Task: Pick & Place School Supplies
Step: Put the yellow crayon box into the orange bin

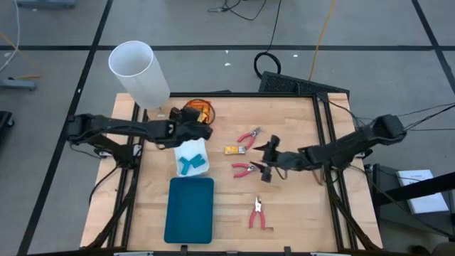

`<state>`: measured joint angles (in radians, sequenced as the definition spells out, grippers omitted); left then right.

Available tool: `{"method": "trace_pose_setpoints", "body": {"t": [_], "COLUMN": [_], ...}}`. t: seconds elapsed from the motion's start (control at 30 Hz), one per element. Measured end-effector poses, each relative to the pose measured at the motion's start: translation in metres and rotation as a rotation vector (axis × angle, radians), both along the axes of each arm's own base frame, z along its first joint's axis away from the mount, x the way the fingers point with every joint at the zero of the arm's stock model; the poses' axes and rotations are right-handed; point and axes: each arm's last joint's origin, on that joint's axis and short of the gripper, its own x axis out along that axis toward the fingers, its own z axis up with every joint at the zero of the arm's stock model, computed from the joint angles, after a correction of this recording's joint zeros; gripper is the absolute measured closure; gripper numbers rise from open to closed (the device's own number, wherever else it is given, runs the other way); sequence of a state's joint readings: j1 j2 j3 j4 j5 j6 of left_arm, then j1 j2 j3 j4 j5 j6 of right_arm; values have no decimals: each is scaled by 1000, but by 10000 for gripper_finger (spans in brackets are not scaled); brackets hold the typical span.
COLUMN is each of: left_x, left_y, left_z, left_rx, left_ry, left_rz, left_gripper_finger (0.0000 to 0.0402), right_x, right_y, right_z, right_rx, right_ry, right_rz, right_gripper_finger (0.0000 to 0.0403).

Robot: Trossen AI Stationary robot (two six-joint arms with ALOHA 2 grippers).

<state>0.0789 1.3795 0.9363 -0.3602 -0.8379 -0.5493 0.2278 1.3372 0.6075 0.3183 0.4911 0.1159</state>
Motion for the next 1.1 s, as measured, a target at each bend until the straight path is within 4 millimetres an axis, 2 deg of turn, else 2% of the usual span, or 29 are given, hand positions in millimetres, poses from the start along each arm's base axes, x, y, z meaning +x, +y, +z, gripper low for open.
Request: {"method": "trace_pose_setpoints", "body": {"t": [0.2, 0.5, 0.8, 1.1], "left_x": [1, 6, 7, 7], "left_y": [-19, -35, -39, -39], "left_z": [27, 30, 32, 31], "left_rx": [29, -36, -43, -43], "left_ry": [-190, -248, -266, -251], "left_rz": [-88, -215, -240, -262], "left_gripper_finger": [117, 117, 117, 117], "right_x": [25, 43, 59, 61], "right_y": [-29, -70, -84, -85], "right_z": [-36, -58, -81, -82], "right_rx": [72, 136, 92, 95], "right_ry": [64, 155, 231, 231], "right_rz": [50, 123, 140, 137], "right_gripper_finger": [138, 138, 138, 138]}}
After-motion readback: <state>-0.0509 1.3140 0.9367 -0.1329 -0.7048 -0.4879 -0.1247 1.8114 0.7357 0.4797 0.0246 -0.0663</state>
